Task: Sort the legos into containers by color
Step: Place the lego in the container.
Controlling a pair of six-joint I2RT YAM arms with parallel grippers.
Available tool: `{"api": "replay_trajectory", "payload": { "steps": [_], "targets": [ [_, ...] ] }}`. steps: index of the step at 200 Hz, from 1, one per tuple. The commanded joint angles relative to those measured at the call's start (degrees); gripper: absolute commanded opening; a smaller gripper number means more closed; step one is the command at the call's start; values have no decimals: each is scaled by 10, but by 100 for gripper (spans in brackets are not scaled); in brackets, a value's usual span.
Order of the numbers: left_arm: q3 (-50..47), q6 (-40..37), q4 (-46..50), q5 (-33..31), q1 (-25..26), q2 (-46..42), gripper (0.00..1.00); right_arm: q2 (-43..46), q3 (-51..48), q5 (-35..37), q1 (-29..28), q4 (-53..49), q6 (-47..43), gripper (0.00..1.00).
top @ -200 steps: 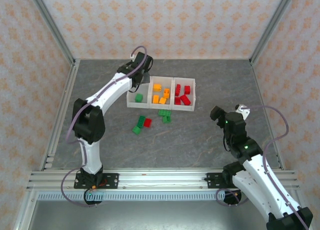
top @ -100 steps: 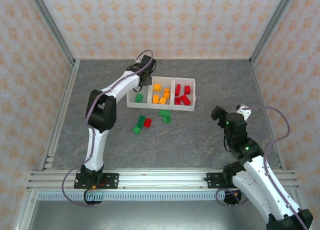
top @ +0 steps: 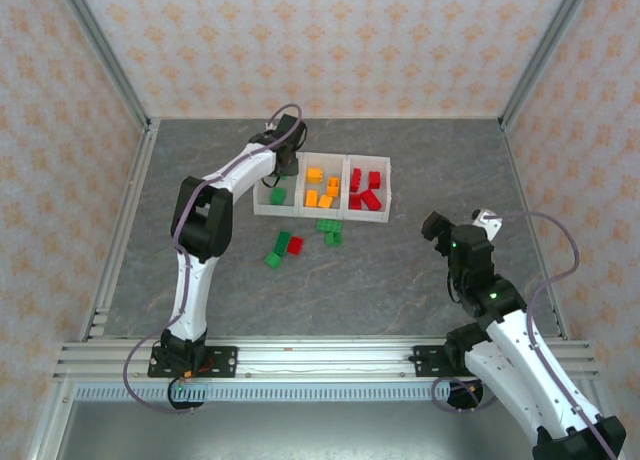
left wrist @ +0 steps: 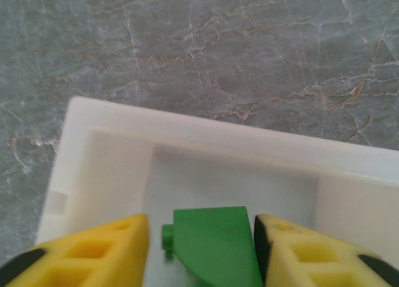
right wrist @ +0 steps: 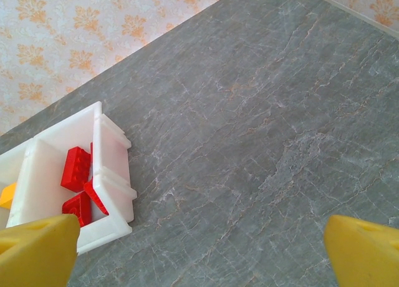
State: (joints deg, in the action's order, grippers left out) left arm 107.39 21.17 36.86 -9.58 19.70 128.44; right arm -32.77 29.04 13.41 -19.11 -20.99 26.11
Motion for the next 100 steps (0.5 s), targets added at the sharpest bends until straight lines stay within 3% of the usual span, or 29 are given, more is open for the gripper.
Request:
{"api": "replay_trajectory", "payload": {
  "steps": [1, 73, 100],
  "targets": [
    [-4, 2, 6, 6, -5, -4, 55, 3, 7, 19, -1, 0, -6, 100],
    [-27, 6, 15, 25, 0, -108, 61, 3, 5, 15, -1, 2, -3, 100],
    [-87, -2, 7, 24, 30, -184, 69, 3, 3, 15, 0, 3, -3, 100]
  ]
}}
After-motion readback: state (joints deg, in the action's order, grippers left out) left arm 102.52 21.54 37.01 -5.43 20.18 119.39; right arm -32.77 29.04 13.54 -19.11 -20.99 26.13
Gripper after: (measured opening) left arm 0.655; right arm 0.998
